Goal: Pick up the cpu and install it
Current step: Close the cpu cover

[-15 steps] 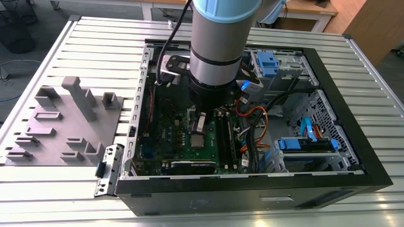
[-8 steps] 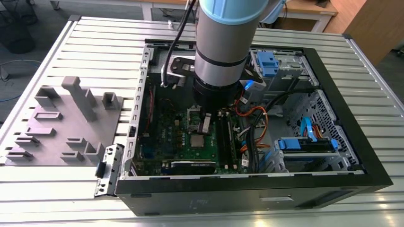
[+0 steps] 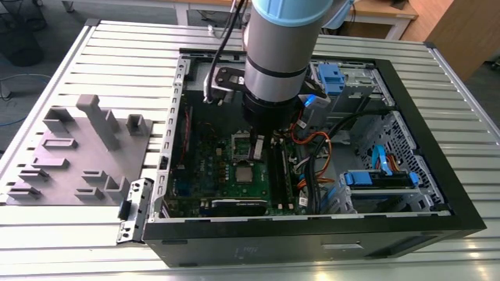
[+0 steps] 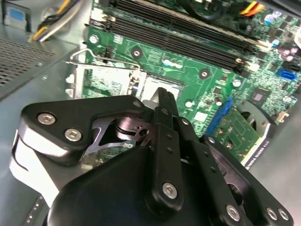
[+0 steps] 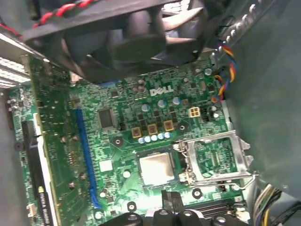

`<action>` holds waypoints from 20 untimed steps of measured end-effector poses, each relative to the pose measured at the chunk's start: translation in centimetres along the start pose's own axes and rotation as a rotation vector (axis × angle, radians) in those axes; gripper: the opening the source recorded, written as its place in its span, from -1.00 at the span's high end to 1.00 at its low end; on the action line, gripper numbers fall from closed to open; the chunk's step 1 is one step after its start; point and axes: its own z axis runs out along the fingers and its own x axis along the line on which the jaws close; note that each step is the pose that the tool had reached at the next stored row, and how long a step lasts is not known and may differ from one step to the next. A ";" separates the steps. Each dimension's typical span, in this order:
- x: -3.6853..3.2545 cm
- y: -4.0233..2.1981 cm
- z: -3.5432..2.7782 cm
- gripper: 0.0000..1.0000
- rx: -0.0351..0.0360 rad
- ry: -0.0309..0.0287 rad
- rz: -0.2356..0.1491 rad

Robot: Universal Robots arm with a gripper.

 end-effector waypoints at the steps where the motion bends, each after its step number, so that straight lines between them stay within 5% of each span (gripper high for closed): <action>1: -0.23 0.04 0.01 0.79 -0.0001 -0.0001 0.000; 13: -1.93 -0.31 0.16 0.79 -0.0002 -0.0013 0.009; 20: -2.00 -0.42 0.41 0.79 -0.0003 -0.0021 0.084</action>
